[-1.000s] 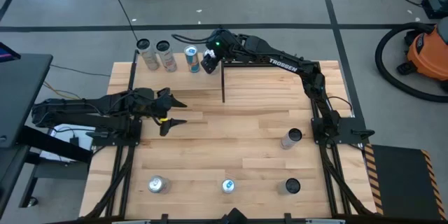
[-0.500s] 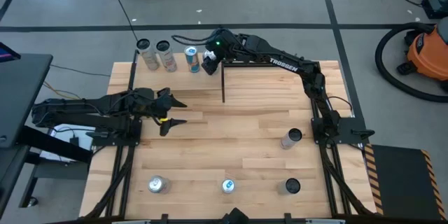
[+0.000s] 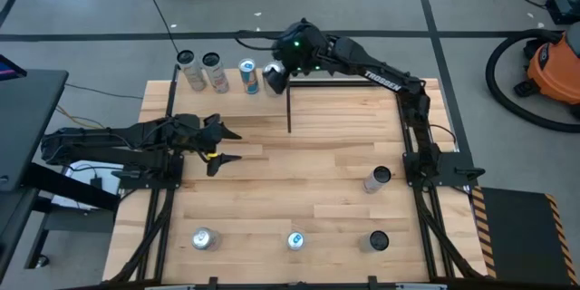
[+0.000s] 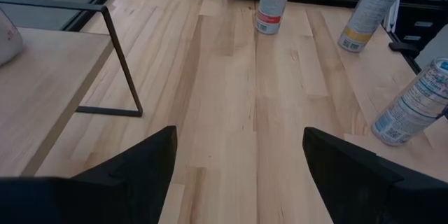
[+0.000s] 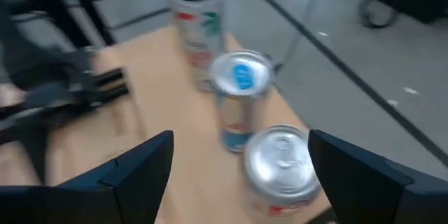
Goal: Place canned beverage on shelf
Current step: Put the red-silver soda can on the shelf aligned with the other red-silver soda can
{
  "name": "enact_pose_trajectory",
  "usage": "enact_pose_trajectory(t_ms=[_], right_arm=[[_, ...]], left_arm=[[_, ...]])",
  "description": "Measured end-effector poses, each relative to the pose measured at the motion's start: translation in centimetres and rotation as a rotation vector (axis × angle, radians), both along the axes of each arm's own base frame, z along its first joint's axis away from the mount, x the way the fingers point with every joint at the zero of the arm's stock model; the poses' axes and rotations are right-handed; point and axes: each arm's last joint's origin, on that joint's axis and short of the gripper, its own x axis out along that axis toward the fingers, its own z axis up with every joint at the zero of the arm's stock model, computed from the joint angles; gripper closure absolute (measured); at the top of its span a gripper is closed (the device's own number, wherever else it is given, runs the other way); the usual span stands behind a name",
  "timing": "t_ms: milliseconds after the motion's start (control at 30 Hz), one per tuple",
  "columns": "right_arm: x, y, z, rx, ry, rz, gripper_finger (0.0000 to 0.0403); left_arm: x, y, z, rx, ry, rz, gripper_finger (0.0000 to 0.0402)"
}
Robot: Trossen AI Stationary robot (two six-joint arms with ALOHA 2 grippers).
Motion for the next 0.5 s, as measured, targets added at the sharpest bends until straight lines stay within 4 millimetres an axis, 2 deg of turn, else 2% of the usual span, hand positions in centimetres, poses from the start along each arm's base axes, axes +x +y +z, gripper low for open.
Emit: enact_pose_trajectory(t_ms=[200,500], right_arm=[[-1.4,0.9,2.0,-0.01,-0.046,0.14,0.0064],[-4.6,2.1,4.6,-0.075,-0.029,0.175,0.0064]], left_arm=[[0.0,0.0,0.0,0.0,0.001,0.0,0.009],[0.4,0.0,0.9,0.01,-0.1,0.0,0.009]])
